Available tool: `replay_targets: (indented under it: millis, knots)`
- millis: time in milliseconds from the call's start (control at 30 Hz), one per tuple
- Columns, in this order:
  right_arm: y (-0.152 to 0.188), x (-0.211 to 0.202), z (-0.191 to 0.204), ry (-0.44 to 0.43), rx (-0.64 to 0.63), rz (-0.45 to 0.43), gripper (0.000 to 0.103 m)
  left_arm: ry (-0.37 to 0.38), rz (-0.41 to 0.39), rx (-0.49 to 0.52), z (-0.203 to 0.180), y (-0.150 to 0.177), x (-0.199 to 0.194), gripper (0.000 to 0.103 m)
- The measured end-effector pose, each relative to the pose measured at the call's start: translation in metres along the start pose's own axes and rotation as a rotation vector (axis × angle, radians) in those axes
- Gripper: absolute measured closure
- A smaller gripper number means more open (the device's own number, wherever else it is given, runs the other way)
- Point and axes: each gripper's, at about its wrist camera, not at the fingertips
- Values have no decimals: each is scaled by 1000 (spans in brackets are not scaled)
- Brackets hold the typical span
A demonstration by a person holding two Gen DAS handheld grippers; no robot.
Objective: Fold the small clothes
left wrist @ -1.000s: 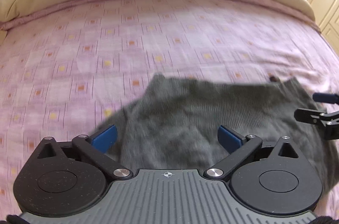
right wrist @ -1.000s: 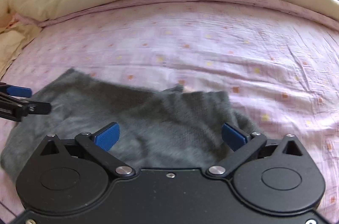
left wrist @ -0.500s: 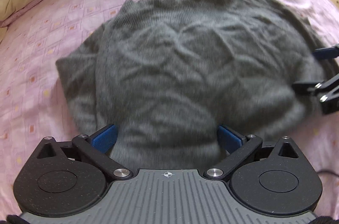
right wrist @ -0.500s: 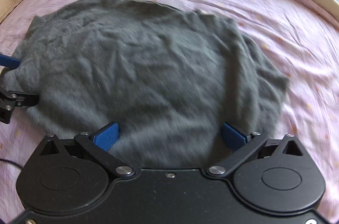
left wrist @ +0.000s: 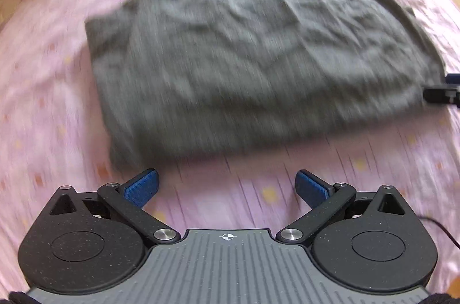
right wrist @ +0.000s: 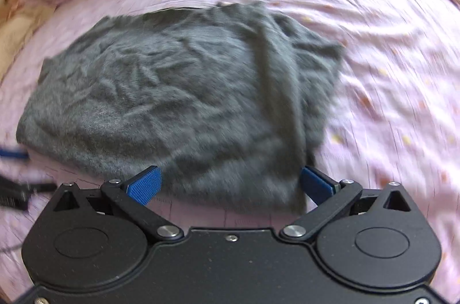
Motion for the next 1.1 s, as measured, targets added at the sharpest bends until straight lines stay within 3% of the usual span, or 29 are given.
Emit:
replay_targets:
  millis: [167,467,600,800,833,867,900,933,1033,1100]
  knots:
    - [18,-10,-37,-2,191,17,0,-17,-8,-15,-7,21,-9,0]
    - [14,-1,-89,-124,487,-42,0,-44,-4,-58,-6,22,-7,0]
    - [0,14,-96,-163,512,-41,0,-57,-9,-57,-6,25,-9,0]
    - [-14,29,-90,-263,424,-36,0,-64,-4,-52,-8,24,-8,0]
    - [-14,31,-90,-288,430,-9,3,-64,-5,-51,-8,25,-8,0]
    - [-15,31,-91,-306,446,13,28,-63,-6,-50,-8,25,-9,0]
    - [-16,29,-91,-308,453,15,62,-62,-5,-49,-8,25,-9,0]
    - [-17,24,-90,-300,445,6,72,-61,-2,-48,-8,25,-8,0]
    - [-10,16,-90,-284,466,15,69,-56,12,-46,-8,21,-6,0]
    - [2,18,-94,-195,469,65,68,-53,21,-45,-7,18,-5,0]
Point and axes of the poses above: each gripper's, at about its wrist camera, not at the fingertips, and x roughly the way its jaws point, z to its left, y to its underside, and after that the axes turned 14 degrees about -z, right-handed
